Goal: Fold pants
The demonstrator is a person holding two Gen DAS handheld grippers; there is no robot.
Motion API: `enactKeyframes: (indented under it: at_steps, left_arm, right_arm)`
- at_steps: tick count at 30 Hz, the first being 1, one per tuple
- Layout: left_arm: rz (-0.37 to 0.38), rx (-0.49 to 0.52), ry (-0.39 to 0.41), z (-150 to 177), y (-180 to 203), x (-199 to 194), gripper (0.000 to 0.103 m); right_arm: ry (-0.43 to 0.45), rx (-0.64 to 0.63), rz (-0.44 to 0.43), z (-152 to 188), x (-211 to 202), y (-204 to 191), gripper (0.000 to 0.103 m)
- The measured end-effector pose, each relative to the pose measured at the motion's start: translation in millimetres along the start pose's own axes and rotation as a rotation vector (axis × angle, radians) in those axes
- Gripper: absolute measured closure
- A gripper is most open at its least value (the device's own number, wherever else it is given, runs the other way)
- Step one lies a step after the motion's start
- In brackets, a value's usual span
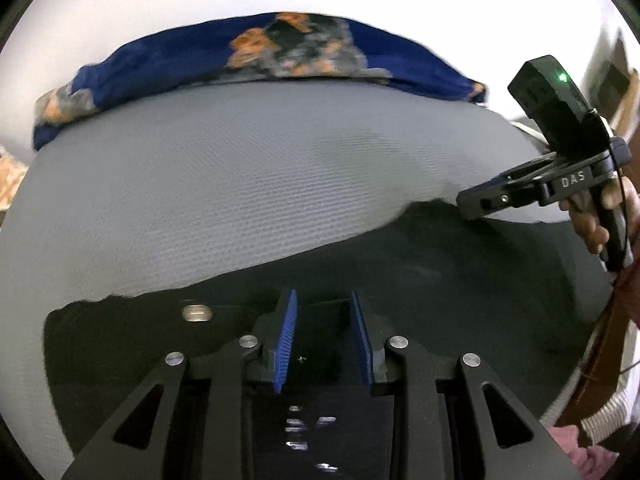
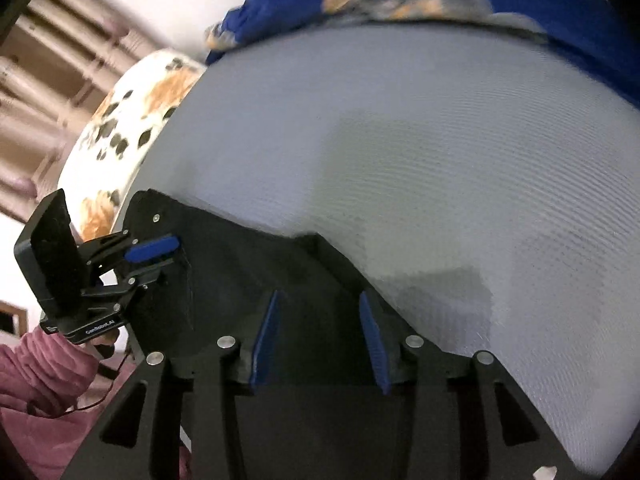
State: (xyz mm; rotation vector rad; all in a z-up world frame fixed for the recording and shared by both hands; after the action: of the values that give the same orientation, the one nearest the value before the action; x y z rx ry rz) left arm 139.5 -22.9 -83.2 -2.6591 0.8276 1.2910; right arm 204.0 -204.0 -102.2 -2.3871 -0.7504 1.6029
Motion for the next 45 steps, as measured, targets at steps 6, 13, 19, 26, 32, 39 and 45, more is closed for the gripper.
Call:
enactKeyframes:
  at_steps: [6, 13, 19, 26, 32, 39, 45]
  left_arm:
    - [0.016, -0.052, 0.003, 5, -22, 4, 0.074]
    - [0.028, -0.059, 0.019, 8, -26, 5, 0.074]
    - [0.007, -0.056, -0.018, -1, -20, 1, 0.074]
    - [0.123, 0.109, 0.048, -32, 54, -3, 0.07]
    - [0.238, 0.145, -0.021, -43, 121, 52, 0.07]
    - [0.212, 0.105, -0.066, -35, 127, 94, 0.071]
    - [0.202, 0.09, -0.078, -31, 121, 90, 0.071]
  right_arm:
    - [-0.122, -0.04, -0.148, -3, 38, -13, 0.079]
    - [-0.007, 0.009, -0.088, -19, 49, 5, 0.098]
    - [0.072, 0.017, 0.026, -35, 36, 6, 0.077]
    - [0.189, 0.037, 0.178, -3, -33, 6, 0.077]
    - [0.181, 0.092, 0.293, 51, -51, 31, 0.077]
    - [0.197, 0.152, 0.45, 105, -73, 80, 0.079]
    - [0.286, 0.276, 0.561, 154, -136, 151, 0.08]
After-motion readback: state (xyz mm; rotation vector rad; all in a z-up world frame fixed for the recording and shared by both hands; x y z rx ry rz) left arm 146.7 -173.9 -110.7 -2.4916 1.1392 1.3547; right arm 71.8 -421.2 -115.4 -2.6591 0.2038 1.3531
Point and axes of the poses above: each gripper's, at about its wrist camera, not at the fingertips, and x roughly the way its jaws point, y to its right, z to its underside, the point moved 7 cm from there along x, roughly the way its jaws point, and after that the axes turned 6 degrees about y, right-handed, at the moved point
